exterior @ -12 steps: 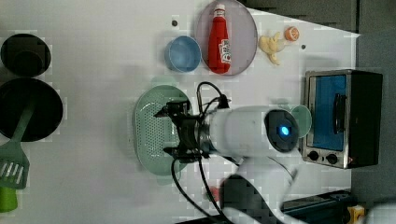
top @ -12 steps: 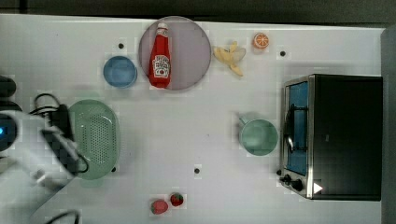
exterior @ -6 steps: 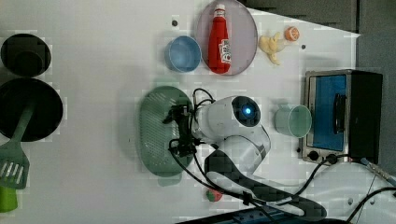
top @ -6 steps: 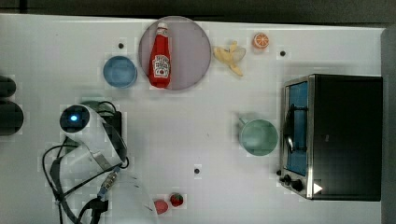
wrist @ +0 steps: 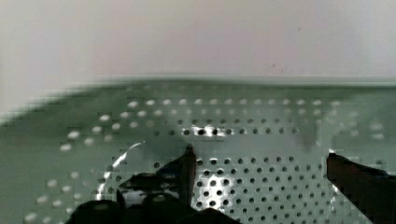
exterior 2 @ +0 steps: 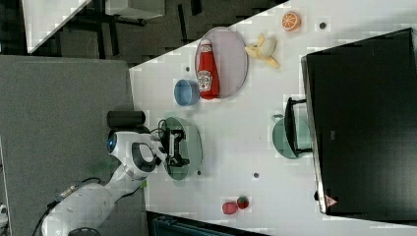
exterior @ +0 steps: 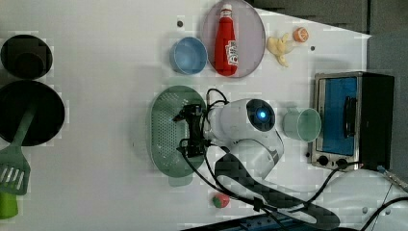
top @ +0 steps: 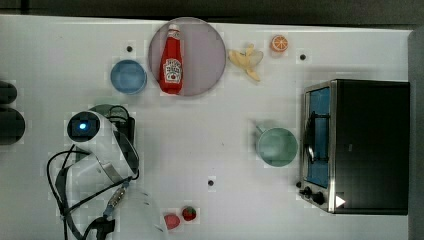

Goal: Drag strainer left to right.

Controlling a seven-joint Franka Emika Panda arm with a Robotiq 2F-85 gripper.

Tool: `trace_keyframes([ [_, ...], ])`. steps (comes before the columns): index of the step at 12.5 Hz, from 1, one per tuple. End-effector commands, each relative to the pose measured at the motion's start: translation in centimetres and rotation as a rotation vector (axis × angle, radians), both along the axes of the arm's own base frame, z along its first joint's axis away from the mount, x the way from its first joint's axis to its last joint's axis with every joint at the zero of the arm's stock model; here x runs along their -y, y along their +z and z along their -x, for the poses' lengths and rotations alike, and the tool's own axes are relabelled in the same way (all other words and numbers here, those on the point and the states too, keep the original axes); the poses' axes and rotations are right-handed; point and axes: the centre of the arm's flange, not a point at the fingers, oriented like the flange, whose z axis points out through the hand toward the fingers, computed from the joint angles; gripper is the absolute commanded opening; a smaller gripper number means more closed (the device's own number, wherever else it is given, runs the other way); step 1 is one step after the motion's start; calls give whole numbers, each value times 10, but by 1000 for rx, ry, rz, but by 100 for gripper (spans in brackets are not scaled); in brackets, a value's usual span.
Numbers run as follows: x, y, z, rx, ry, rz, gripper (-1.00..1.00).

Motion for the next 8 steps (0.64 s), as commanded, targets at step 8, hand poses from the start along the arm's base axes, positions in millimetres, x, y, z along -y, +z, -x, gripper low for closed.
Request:
trace_keyframes([
  [8,39,12,-16,80,-97,27,100],
])
